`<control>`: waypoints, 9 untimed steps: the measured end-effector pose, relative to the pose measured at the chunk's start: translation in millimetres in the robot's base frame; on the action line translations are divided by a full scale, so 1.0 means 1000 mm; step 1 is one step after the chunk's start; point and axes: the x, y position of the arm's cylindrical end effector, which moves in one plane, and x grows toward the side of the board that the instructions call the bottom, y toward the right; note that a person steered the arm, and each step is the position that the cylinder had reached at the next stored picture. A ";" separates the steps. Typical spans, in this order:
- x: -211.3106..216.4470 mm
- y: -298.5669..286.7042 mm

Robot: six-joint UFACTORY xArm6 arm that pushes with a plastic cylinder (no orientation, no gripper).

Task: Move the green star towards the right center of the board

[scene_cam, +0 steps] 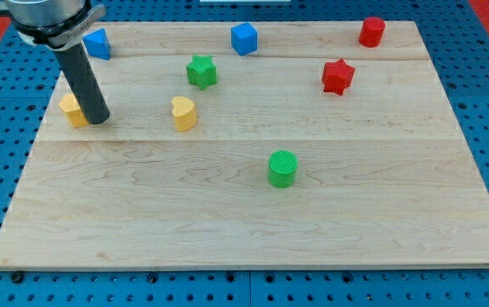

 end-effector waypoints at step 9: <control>-0.038 0.078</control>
